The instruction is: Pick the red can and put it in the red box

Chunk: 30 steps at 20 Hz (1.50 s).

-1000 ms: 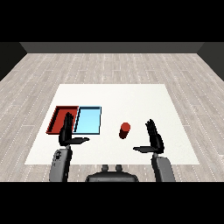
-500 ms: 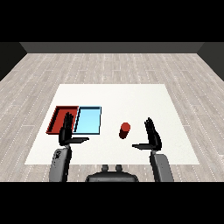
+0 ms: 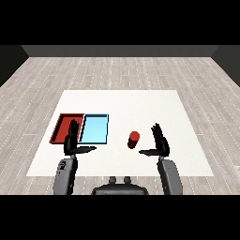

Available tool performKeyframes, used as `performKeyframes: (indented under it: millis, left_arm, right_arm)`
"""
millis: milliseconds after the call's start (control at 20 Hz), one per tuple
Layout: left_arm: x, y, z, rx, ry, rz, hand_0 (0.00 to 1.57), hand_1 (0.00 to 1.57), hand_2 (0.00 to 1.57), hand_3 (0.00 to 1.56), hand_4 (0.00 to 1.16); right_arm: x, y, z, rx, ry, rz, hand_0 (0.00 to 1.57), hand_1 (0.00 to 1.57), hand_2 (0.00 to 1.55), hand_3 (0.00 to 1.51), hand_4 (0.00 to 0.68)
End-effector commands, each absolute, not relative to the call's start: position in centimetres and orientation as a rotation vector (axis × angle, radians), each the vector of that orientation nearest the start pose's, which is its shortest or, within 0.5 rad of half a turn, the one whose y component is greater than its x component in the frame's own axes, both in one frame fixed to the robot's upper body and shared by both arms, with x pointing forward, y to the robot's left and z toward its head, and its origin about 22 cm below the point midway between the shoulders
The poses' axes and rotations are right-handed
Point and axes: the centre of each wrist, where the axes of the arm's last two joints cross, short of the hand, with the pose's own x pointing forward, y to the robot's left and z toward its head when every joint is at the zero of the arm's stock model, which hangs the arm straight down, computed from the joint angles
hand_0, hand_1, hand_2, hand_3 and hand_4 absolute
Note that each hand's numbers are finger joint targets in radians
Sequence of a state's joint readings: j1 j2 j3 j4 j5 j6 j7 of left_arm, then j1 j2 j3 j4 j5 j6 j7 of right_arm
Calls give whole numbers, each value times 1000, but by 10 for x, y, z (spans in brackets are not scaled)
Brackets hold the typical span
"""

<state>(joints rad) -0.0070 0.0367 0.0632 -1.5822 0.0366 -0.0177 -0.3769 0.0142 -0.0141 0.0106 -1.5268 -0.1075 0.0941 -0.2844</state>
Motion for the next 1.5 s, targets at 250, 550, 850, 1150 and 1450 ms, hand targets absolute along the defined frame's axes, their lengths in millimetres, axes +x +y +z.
performKeyframes:
  millis: [250, 550, 850, 1150, 1450]
  left_arm:
    - [232, 260, 10, 22, -1984, 40, 0, 0, 0, 0, 0]
    - [224, 266, 9, 4, -1979, 50, 0, 0, 0, 0, 0]
    - [231, 245, 13, 4, -1970, 50, 0, 0, 0, 0, 0]
    - [237, 265, 8, 8, -1971, 65, 0, 0, 0, 0, 0]
    - [257, 244, 2, 15, -1977, 58, 0, 0, 0, 0, 0]
  right_arm:
    - [252, -204, -39, 189, -1734, -79, 0, 0, 0, 0, 0]
    - [255, -196, -58, 226, -1749, -86, 0, 0, 0, 0, 0]
    - [254, -174, -71, 234, -1722, -142, 0, 0, 0, 0, 0]
    - [265, -181, -71, 231, -1718, -135, 0, 0, 0, 0, 0]
    - [277, -180, -81, 268, -1708, -135, 0, 0, 0, 0, 0]
